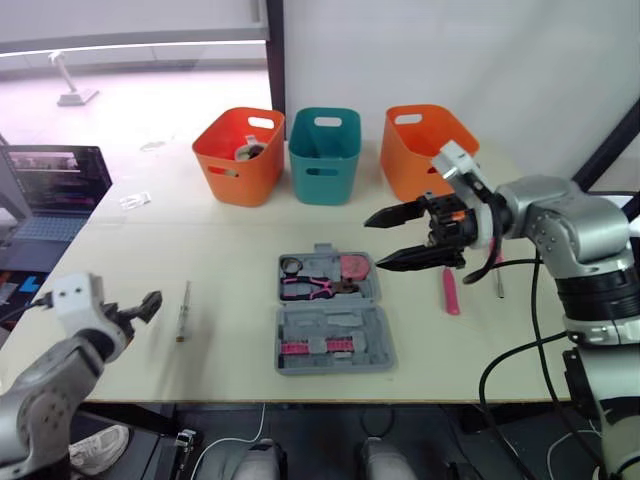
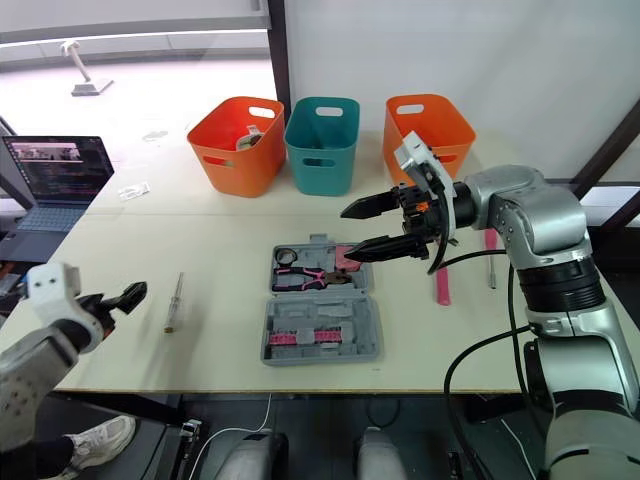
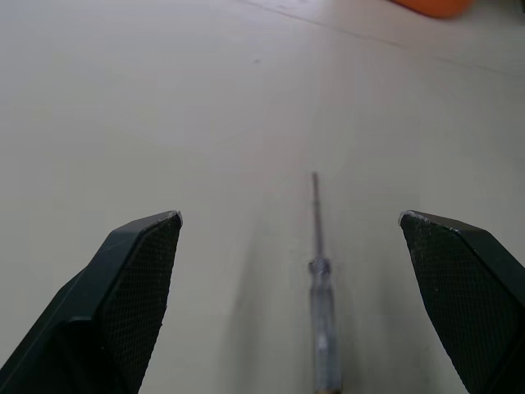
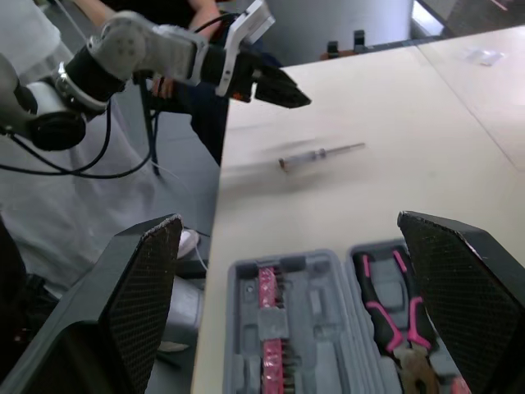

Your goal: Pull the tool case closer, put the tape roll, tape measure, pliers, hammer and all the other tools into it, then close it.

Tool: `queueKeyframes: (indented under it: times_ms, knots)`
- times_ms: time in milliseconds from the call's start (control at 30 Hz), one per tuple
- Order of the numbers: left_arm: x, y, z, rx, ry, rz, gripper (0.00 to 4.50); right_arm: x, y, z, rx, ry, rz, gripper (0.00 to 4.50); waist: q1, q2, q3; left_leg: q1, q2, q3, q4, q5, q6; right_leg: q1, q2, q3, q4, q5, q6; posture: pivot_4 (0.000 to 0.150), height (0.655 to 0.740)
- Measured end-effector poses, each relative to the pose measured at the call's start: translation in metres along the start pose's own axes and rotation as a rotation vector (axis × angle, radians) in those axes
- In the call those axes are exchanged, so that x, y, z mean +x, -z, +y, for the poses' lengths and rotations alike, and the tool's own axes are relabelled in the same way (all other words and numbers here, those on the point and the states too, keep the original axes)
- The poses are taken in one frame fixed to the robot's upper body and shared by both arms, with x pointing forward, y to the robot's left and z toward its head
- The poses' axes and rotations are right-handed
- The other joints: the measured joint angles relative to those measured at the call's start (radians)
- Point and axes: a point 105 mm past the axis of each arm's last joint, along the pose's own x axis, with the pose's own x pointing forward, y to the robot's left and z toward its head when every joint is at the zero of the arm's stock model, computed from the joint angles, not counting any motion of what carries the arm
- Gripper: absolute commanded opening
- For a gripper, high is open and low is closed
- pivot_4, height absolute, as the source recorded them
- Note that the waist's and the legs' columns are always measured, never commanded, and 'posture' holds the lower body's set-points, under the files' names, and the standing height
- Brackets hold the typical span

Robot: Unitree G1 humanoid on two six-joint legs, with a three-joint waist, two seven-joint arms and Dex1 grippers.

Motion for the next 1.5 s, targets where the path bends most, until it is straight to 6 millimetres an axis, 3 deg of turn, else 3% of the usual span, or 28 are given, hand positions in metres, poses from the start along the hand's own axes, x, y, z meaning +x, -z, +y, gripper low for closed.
queueKeyframes:
  times_ms: [167,500,600,800,1200,1333,1500]
  knots:
    - [0.039,0.014,-0.014,0.012,-0.023,0.15,4.47,-0.003,0.013,0.0,0.025,0.084,0.041,4.45,0.01,0.0,0.0,-0.001,0.0,-0.002,0.0,0.0,0.0,-0.001,0.001,-0.001,0.002,0.0,0.0,0.15,0.74]
    - [0.067,0.041,-0.037,0.039,-0.022,0.277,4.47,-0.005,0.014,0.0,0.03,0.141,0.047,4.45,0.012,-0.001,0.0,-0.003,0.0,-0.001,0.001,0.001,-0.002,-0.002,0.001,-0.001,0.002,0.0,0.0,0.15,0.74]
    - [0.067,0.044,-0.035,0.073,-0.048,0.299,3.19,-0.005,0.015,0.0,0.039,0.148,0.05,4.5,0.012,0.0,0.0,-0.003,0.0,-0.002,0.0,0.001,-0.002,-0.003,0.001,-0.001,0.002,0.0,0.0,0.15,0.74]
    - [0.059,0.051,-0.04,0.096,-0.074,0.334,0.08,-0.008,0.017,0.002,0.036,0.155,0.071,4.5,0.014,0.0,0.0,-0.003,0.0,-0.002,0.001,0.001,-0.002,-0.002,0.0,-0.001,0.002,0.0,0.0,0.15,0.74]
    - [0.057,0.051,-0.038,0.092,-0.056,0.331,0.02,-0.01,0.026,-0.003,0.03,0.166,0.119,4.5,0.012,0.001,0.0,-0.002,0.0,-0.001,0.0,0.002,-0.002,-0.002,0.0,-0.001,0.002,0.0,0.0,0.15,0.74]
    - [0.06,0.047,-0.044,0.27,0.009,0.346,0.02,-0.009,0.025,-0.003,0.021,0.171,0.121,4.5,0.012,0.0,0.0,-0.003,0.0,-0.002,0.0,0.002,-0.004,-0.002,0.0,-0.001,0.002,0.0,0.0,0.15,0.74]
    - [0.061,0.03,-0.065,0.421,0.181,0.333,0.02,-0.007,0.027,0.0,0.014,0.173,0.13,4.5,0.011,-0.001,0.001,-0.007,0.0,-0.003,0.0,0.003,-0.005,-0.006,0.001,-0.002,0.002,0.0,0.0,0.15,0.74]
